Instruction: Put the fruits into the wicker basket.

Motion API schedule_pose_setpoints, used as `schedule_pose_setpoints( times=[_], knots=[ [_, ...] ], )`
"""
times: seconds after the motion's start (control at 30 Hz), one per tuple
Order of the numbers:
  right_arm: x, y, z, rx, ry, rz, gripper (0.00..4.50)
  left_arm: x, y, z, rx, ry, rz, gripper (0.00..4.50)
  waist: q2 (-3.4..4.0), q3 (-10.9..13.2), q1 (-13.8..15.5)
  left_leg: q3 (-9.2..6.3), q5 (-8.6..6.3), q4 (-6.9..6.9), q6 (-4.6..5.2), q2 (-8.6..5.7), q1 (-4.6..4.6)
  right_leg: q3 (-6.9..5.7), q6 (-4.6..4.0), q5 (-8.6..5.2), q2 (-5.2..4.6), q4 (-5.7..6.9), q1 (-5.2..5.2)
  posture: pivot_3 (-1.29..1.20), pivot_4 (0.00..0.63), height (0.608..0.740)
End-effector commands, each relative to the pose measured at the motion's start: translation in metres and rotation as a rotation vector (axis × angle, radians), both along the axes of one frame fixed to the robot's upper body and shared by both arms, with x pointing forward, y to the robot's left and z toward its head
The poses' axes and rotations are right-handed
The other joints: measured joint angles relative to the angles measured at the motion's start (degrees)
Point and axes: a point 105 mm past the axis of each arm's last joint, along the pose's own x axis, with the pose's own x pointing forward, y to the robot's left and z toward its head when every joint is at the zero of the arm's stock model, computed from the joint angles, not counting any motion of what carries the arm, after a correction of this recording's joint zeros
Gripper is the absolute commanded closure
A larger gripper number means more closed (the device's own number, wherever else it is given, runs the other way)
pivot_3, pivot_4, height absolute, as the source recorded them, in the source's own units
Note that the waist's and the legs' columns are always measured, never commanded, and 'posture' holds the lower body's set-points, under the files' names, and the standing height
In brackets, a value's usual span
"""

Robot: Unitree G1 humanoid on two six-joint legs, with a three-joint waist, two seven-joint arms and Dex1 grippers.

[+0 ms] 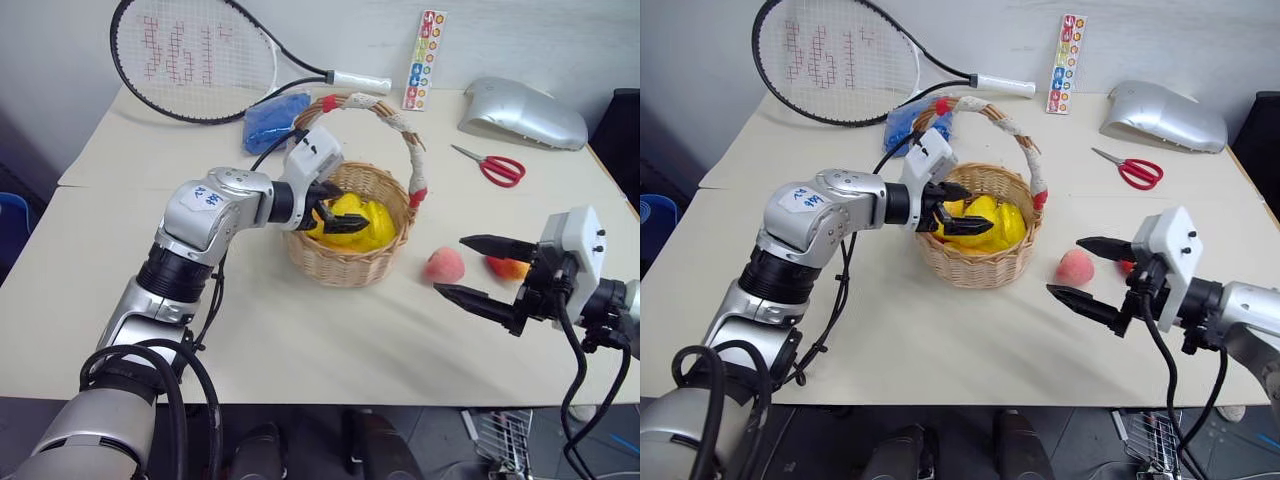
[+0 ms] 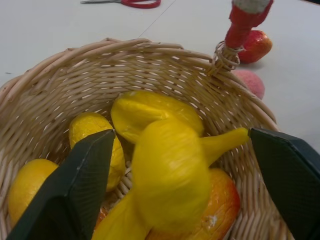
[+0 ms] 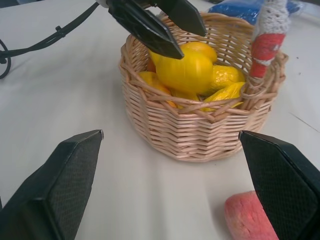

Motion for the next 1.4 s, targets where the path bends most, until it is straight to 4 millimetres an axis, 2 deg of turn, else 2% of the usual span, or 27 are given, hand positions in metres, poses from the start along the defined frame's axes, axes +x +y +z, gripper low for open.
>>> schedule_pose_setpoints(
  times=[0.03,0.13,0.23,0.37,0.47,0.67,0.8,0.93,1.03,1.23,1.37,1.4],
  knots=[
    [-0.009,-0.016,0.006,0.01,-0.032,-0.065,0.0,-0.019,0.013,0.037,-0.086,-0.108,-0.109,0.06,0.0,0.0,0.05,-0.01,0.0,0.01,0.0,0.0,0.03,0.0,0.0,0.0,0.01,0.0,0.03,0.0,0.15,0.74],
    [-0.021,-0.04,-0.002,0.028,0.013,-0.148,0.0,-0.039,0.031,0.05,-0.127,-0.141,-0.208,0.06,0.01,-0.01,0.18,-0.03,0.0,-0.04,0.01,0.08,0.01,-0.01,-0.01,-0.01,0.02,0.0,0.02,0.0,0.15,0.74],
    [-0.041,-0.074,-0.015,0.004,0.079,-0.266,0.0,-0.06,0.055,0.053,-0.129,-0.161,-0.317,0.06,0.01,-0.01,0.45,-0.01,0.0,-0.04,0.01,0.07,0.06,-0.03,0.0,-0.01,0.03,0.01,0.07,0.0,0.15,0.74],
    [-0.069,-0.114,-0.036,-0.059,0.176,-0.413,0.0,-0.074,0.082,0.052,-0.131,-0.139,-0.375,0.06,-0.01,-0.01,0.61,-0.08,-0.02,-0.01,0.08,-0.01,0.18,-0.11,0.01,-0.02,0.05,-0.06,0.28,0.0,0.15,0.74],
    [-0.075,-0.128,-0.041,-0.046,0.194,-0.467,0.0,-0.088,0.094,0.056,-0.146,-0.129,-0.452,0.06,-0.02,-0.01,0.41,-0.05,-0.23,0.01,0.46,-0.05,0.21,-0.14,0.06,0.01,0.03,-0.09,0.32,0.0,0.15,0.74],
    [-0.048,-0.12,-0.038,-0.043,0.178,-0.392,0.0,-0.094,0.089,0.062,-0.172,-0.178,-0.5,0.06,-0.01,-0.01,-0.35,-0.05,-0.29,0.03,0.57,-0.03,0.25,-0.08,0.06,0.01,0.0,-0.03,0.34,0.0,0.15,0.74],
    [0.006,-0.089,-0.045,-0.093,0.101,-0.252,0.0,-0.097,0.077,0.055,-0.149,-0.213,-0.512,0.06,-0.06,-0.02,-1.23,-0.09,-0.2,0.05,0.37,-0.01,0.21,-0.07,0.04,0.0,0.05,-0.01,0.31,0.0,0.15,0.74],
    [0.044,-0.072,-0.054,-0.082,0.069,-0.213,0.0,-0.095,0.072,0.053,-0.143,-0.239,-0.482,0.06,0.05,0.04,-0.96,-0.05,-0.04,0.03,0.09,-0.05,0.14,0.0,0.02,-0.02,0.14,0.06,0.15,0.0,0.15,0.74],
    [0.07,-0.059,-0.066,-0.115,0.06,-0.176,0.0,-0.085,0.068,0.051,-0.136,-0.281,-0.407,0.06,0.05,0.04,-0.86,-0.06,-0.01,0.05,0.03,-0.02,0.13,0.05,0.01,-0.02,0.25,0.05,0.15,0.0,0.15,0.74],
    [0.099,-0.045,-0.085,-0.098,0.108,-0.164,0.0,-0.089,0.069,0.056,-0.142,-0.285,-0.412,0.06,0.05,0.04,-0.96,0.0,-0.01,0.05,0.04,0.05,0.12,0.07,0.01,-0.02,0.22,0.08,0.14,0.0,0.15,0.74],
    [0.108,-0.036,-0.094,-0.087,0.127,-0.155,0.0,-0.092,0.068,0.062,-0.159,-0.289,-0.429,0.06,0.05,0.04,-0.99,0.02,-0.01,0.06,0.03,0.1,0.15,0.05,0.01,-0.02,0.17,0.16,0.11,0.0,0.15,0.74],
    [0.109,-0.036,-0.094,-0.07,0.127,-0.161,0.38,-0.093,0.067,0.062,-0.158,-0.289,-0.43,0.0,0.05,0.04,-0.99,0.01,0.0,0.06,0.03,0.1,0.15,0.04,0.01,-0.02,0.17,0.16,0.12,0.0,0.15,0.74]
  ],
)
